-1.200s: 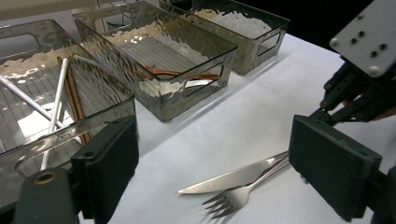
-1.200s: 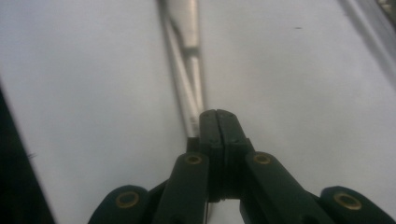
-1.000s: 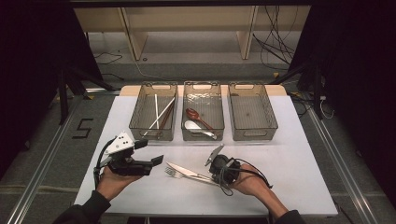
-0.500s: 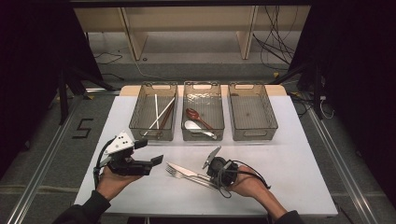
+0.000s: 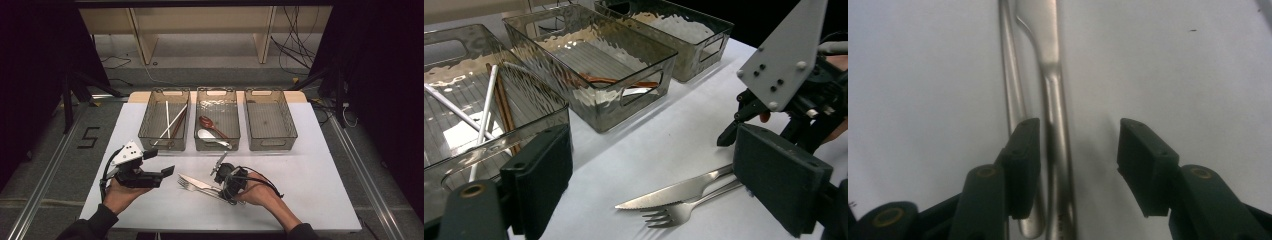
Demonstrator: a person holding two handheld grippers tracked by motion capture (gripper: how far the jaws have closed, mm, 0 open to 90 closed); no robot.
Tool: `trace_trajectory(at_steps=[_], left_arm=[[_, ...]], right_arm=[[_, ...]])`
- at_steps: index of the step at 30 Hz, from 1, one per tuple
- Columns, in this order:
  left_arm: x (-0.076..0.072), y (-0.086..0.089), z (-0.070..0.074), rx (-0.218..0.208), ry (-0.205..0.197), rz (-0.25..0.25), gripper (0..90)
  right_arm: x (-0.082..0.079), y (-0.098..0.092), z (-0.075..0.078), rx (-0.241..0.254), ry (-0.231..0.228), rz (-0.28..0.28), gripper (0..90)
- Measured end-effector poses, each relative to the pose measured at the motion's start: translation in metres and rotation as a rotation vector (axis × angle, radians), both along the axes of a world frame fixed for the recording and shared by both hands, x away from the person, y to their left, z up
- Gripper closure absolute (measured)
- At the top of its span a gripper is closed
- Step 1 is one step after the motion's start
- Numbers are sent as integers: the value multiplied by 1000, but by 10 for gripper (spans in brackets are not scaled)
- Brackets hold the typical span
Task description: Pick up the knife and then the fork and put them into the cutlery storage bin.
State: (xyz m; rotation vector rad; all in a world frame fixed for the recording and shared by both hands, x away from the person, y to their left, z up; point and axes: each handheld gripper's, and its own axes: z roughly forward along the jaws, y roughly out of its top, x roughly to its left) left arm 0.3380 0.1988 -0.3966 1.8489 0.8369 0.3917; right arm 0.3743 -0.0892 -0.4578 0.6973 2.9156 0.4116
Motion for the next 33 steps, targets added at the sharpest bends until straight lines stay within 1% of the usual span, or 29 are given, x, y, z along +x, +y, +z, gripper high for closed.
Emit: trace_trajectory(at_steps=[2,4,6,7,10,11,12,16,20,23,24,27,28,30,31,32,33], left_arm=[[0,0,0,4,0,-1,159],[0,-1,0,2,-1,-1,159],[0,-1,0,3,-2,-2,159],[0,-1,0,6,-1,-4,159],[0,-1,0,3,-1,-2,159],[0,-1,0,4,-1,-3,159],[0,-1,0,2,-1,-2,159],[0,0,0,0,-1,-1,159],[0,0,0,3,-1,-4,159],[0,-1,0,6,-1,-6,159],[0,-1,0,4,0,-5,159],[0,-2,-1,4,1,-5,159],[0,-2,-1,5,1,-5,159],[0,-2,0,4,1,-5,159],[0,-2,0,4,1,-5,159],[0,-2,-1,5,2,-4,159],[0,-2,-1,4,2,-4,159]], right_arm=[[3,1,-1,3,11,-8,511],[5,2,-3,2,11,-8,520],[6,4,-3,-2,14,7,535],[6,4,-3,-13,18,9,540],[6,7,-2,-26,22,20,565],[7,7,-2,-34,32,25,578],[7,8,-2,-29,33,28,581],[8,10,-1,-52,35,38,603],[10,10,-1,-54,39,40,627],[9,12,-1,-56,46,51,670],[9,12,-1,-63,49,56,674],[11,12,-1,-55,61,50,678],[11,12,-1,-55,64,53,687],[10,13,-1,-54,67,63,736],[10,14,0,-67,74,70,759],[10,15,0,-69,80,74,785],[10,15,0,-73,84,83,791]])
